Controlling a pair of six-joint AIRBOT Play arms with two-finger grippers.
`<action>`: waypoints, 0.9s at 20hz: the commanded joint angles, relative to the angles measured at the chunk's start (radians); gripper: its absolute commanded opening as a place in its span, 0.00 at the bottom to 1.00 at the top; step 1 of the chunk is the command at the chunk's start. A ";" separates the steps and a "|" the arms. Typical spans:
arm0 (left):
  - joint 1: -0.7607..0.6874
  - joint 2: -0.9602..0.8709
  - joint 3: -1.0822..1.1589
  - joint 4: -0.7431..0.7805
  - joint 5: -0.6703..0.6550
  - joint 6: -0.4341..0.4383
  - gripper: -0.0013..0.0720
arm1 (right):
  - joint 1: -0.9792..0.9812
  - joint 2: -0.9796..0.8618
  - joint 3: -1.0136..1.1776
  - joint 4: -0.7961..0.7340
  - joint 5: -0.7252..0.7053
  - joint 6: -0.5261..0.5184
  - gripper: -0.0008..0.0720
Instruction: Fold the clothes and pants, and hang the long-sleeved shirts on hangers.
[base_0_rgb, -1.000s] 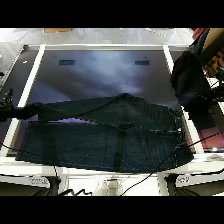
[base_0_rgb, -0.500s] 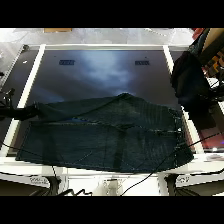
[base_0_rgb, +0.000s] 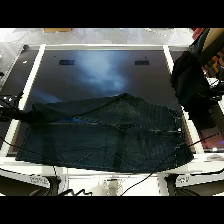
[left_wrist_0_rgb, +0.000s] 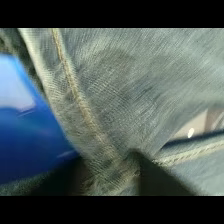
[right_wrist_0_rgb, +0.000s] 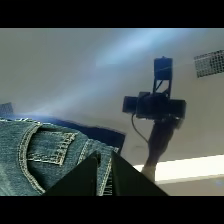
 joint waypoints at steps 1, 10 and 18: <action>-0.002 -0.002 0.001 -0.041 -0.020 0.010 0.08 | 0.001 0.000 0.000 0.026 0.001 0.000 0.18; 0.040 -0.002 0.078 -0.789 -0.231 0.103 0.07 | 0.001 0.000 0.000 0.031 -0.027 -0.001 0.18; -0.060 -0.004 0.071 -0.901 0.574 -0.080 0.07 | 0.001 0.000 0.000 0.072 -0.038 0.000 0.18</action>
